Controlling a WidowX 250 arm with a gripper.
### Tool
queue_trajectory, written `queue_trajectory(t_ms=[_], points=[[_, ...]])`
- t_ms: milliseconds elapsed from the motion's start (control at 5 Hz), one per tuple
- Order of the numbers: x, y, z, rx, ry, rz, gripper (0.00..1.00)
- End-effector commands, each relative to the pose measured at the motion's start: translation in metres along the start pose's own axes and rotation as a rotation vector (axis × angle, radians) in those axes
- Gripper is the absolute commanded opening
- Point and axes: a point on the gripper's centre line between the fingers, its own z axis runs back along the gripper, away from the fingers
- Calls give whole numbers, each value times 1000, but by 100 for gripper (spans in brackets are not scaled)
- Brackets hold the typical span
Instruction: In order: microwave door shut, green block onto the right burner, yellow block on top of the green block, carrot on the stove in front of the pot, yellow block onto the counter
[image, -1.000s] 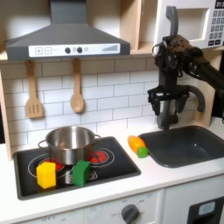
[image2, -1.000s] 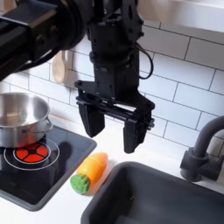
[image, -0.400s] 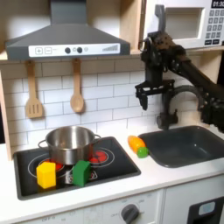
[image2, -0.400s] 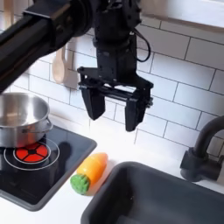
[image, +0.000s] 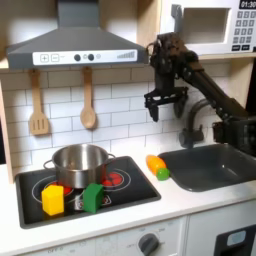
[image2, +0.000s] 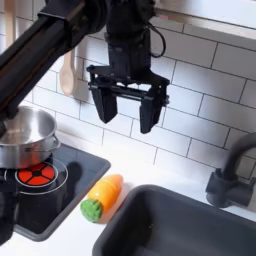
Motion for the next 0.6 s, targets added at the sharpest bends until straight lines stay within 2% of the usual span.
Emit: queue_trajectory(t_ms=[0,200,400], points=[[-5,-5,-1,-2,4,-5,100],[-3,-7,-8,-2,15,-6,100],[-12,-4,0,-13,-13,19,100]])
